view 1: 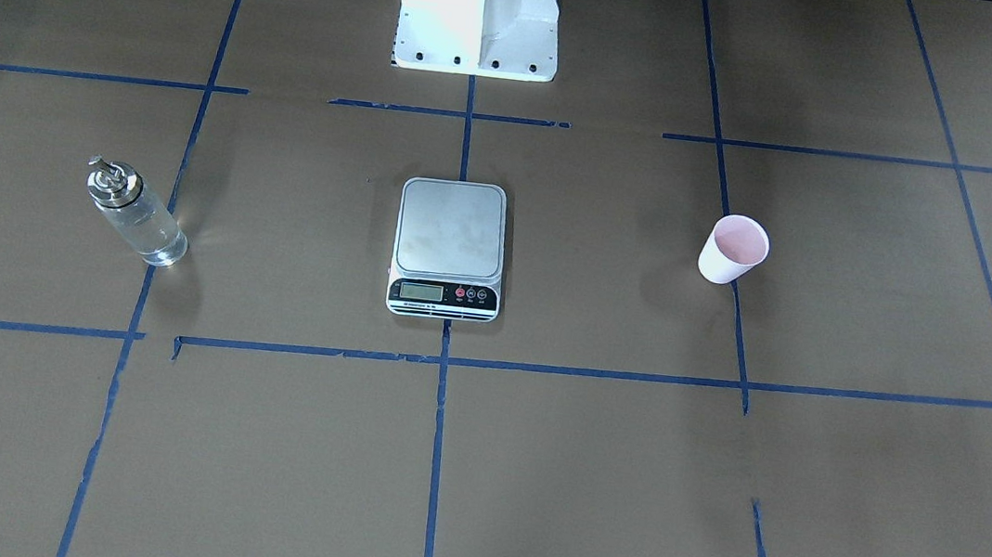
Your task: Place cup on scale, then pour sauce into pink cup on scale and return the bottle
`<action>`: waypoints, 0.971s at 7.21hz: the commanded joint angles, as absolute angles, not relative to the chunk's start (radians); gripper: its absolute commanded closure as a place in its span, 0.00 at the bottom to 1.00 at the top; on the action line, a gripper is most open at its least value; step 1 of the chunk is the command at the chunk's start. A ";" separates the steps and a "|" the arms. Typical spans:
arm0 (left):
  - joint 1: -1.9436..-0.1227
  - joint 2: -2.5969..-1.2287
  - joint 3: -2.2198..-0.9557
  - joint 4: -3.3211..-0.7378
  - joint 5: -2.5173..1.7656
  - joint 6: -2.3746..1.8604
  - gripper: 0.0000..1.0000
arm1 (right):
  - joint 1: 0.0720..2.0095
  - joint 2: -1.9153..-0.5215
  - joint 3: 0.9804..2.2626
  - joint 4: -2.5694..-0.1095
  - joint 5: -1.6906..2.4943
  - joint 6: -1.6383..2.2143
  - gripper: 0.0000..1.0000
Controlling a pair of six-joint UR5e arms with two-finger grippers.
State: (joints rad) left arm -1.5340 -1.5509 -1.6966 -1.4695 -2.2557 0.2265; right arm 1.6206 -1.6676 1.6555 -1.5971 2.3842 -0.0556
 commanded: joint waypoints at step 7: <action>-1.487 -1.836 -1.799 -1.477 -2.291 0.106 0.00 | 1.626 -1.652 1.670 -1.594 2.385 -0.054 0.00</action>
State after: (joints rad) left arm -1.5087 -1.8147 -1.7724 -1.4727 -2.2642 0.1491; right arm 1.6259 -1.6532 1.6663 -1.5950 2.3853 -0.0549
